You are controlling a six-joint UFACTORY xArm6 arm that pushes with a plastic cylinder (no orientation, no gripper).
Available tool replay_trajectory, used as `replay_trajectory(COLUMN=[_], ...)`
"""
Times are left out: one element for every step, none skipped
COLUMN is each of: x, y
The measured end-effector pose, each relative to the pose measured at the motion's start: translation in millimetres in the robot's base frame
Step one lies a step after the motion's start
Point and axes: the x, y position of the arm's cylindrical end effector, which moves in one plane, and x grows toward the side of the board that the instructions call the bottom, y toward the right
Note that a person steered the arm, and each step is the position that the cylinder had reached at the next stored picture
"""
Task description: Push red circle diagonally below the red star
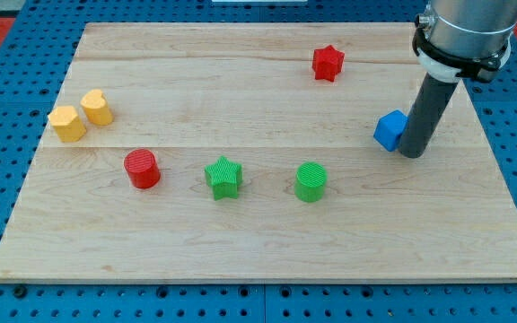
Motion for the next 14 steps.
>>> replay_trajectory(x=[4, 5, 35, 89, 119, 105, 78, 54, 39, 33, 20, -2, -17, -31], y=[-5, -25, -49, -55, -123, -221, -310, -376, -355, -321, -298, -264, -220, -178])
